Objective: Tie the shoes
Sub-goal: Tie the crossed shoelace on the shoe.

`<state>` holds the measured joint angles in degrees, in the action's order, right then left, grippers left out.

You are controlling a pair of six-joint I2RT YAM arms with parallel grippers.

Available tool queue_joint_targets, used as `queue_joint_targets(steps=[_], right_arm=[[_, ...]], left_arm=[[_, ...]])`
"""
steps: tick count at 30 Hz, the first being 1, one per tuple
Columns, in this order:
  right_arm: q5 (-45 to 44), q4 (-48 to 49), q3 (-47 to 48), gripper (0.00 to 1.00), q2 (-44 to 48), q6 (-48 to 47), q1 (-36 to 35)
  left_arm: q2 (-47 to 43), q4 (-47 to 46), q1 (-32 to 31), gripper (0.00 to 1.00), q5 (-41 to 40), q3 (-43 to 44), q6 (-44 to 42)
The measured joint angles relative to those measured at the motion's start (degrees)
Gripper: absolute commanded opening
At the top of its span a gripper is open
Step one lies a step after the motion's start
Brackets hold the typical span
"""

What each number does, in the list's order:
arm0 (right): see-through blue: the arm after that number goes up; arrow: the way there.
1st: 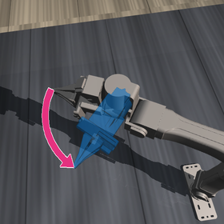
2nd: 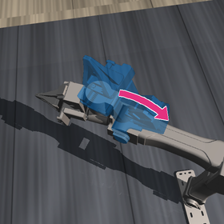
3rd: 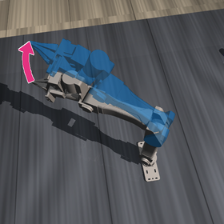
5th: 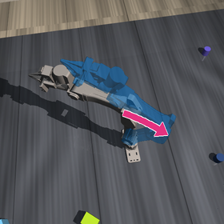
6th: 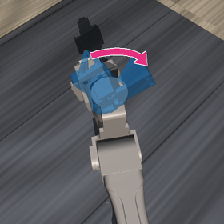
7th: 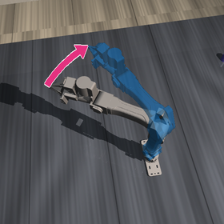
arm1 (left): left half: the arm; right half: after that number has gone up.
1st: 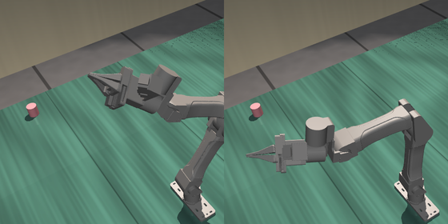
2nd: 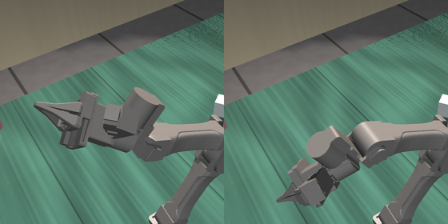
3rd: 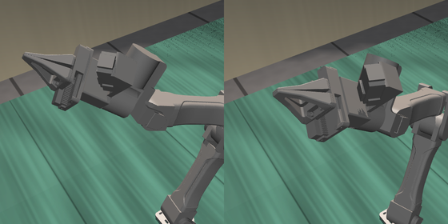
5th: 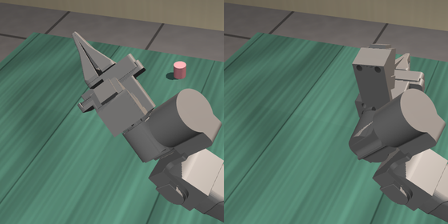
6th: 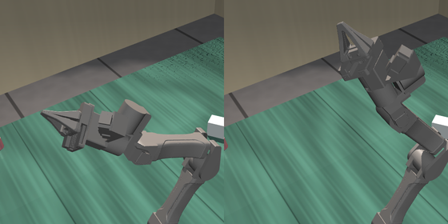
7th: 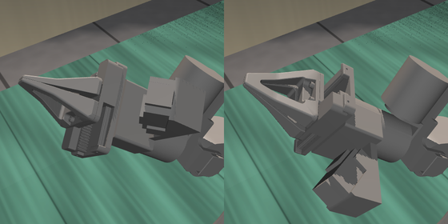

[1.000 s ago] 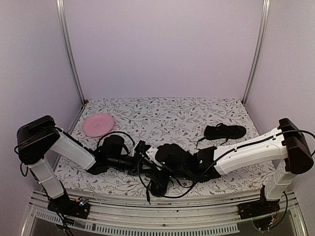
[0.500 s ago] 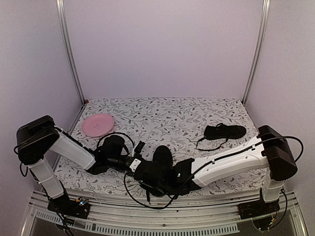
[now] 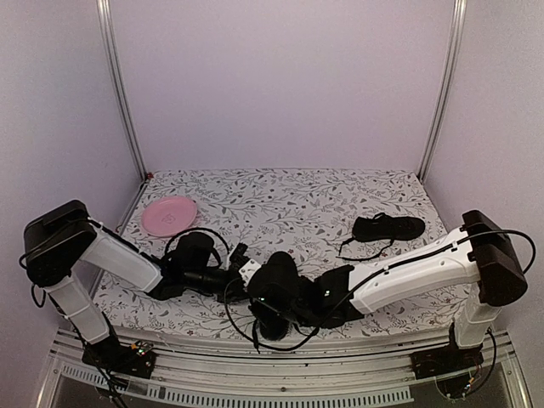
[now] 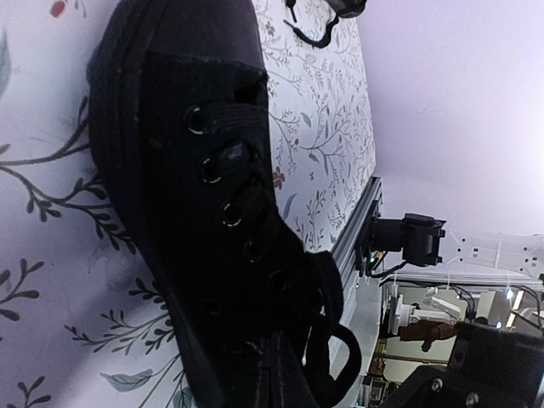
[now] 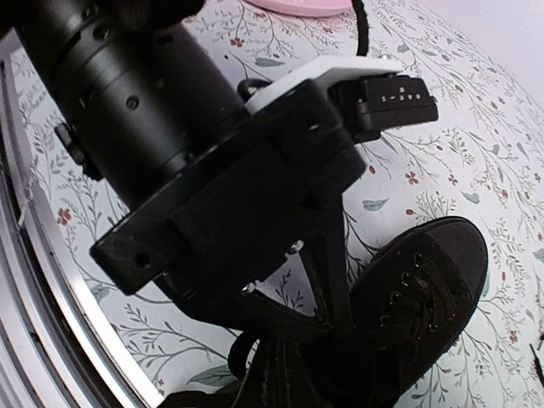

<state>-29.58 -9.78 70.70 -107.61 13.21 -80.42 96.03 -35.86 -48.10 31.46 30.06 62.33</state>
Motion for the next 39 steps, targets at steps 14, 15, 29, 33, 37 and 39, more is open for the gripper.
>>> queue_joint_targets(steps=[14,15,29,33,37,39], right_arm=[[15.1,13.8,-13.0,0.13,9.7,5.0,6.6],[15.1,13.7,-13.0,0.20,10.0,4.6,6.3],[4.5,6.6,-5.6,0.51,4.4,-3.7,-0.3],[1.8,4.7,-3.2,0.52,1.5,-5.0,-1.0],[-0.4,2.1,-1.0,0.56,-1.3,-5.8,-1.5],[-1.5,1.2,-0.4,0.56,-2.0,-6.2,-1.6]], left_arm=[[-0.3,2.6,-0.2,0.00,-0.9,1.0,-0.7],[-0.5,2.8,-0.2,0.00,-0.9,1.0,-0.5],[-1.9,4.1,-0.2,0.00,-0.8,1.4,-0.1],[-1.9,4.1,-0.2,0.00,-0.8,1.4,-0.1],[-1.9,4.1,-0.2,0.00,-0.8,1.4,-0.1],[-1.9,4.1,-0.2,0.00,-0.8,1.4,-0.1]])
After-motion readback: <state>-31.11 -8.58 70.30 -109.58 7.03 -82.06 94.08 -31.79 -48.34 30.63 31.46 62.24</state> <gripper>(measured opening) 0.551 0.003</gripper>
